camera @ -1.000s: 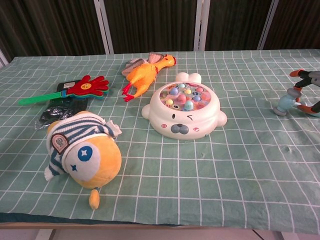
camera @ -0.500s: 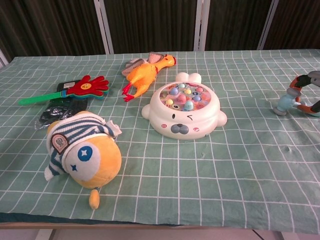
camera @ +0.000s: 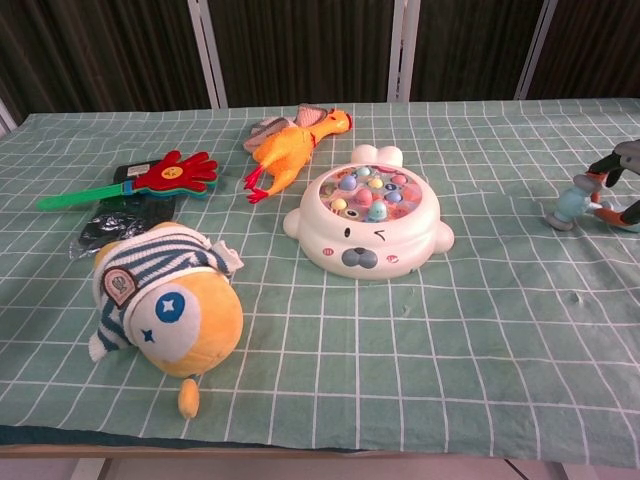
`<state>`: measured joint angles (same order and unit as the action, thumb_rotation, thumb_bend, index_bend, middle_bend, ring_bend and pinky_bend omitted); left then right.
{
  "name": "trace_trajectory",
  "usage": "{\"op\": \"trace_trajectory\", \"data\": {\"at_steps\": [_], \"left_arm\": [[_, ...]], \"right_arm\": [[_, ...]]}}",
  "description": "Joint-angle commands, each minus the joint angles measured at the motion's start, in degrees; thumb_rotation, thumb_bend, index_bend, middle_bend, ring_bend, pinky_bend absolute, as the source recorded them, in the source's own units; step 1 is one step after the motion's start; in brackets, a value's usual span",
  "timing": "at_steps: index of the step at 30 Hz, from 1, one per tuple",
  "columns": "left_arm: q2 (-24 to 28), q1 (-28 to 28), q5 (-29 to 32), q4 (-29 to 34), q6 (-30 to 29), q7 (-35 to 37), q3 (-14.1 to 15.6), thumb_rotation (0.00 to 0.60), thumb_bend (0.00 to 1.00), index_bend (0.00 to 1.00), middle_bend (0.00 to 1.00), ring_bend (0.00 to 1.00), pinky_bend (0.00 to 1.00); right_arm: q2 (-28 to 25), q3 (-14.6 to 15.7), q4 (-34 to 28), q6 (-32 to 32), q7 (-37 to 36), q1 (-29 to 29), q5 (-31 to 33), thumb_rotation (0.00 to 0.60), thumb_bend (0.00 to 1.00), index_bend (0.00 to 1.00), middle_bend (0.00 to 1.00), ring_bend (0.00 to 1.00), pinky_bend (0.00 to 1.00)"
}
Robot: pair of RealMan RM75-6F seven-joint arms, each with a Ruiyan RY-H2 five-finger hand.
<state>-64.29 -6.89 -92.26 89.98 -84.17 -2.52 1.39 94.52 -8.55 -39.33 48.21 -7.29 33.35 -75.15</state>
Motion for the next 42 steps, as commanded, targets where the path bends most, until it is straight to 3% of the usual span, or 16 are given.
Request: {"op": "trace_trajectory", "data": {"at_steps": [1, 11, 26, 42], "left_arm": [[0.0, 0.0, 0.0, 0.0, 0.0, 0.0, 0.0, 0.600, 0.42, 0.00, 0.00, 0.00, 0.02], [0.0, 0.0, -0.3, 0.0, 0.0, 0.1, 0.1, 0.600, 0.42, 0.00, 0.00, 0.00, 0.02], [0.1, 0.0, -0.2, -0.1, -0.1, 0.3, 0.1, 0.600, 0.42, 0.00, 0.00, 0.00, 0.02], [0.2, 0.1, -0.2, 0.0, -0.1, 0.5, 0.1, 0.600, 0.42, 0.00, 0.00, 0.00, 0.02]], "right_arm": [[0.2, -0.1, 0.2, 0.1, 0.4, 0.0, 0.1, 0.600, 0.58, 0.75, 0.48, 0.37, 0.18], [0.5, -0.1, 0.2, 0.8, 1.3, -0.2, 0.1, 0.600, 0.58, 0.76, 0.53, 0.42, 0.19], [1.3, -0.4, 0.9, 0.7, 2.6, -0.3, 0.6, 0.600, 0.58, 0.83, 0.58, 0.49, 0.45], [2.1, -0.6, 1.9, 0.7, 3.2, -0.4, 0.9, 0.600, 0.60, 0.87, 0.62, 0.54, 0.55]]}}
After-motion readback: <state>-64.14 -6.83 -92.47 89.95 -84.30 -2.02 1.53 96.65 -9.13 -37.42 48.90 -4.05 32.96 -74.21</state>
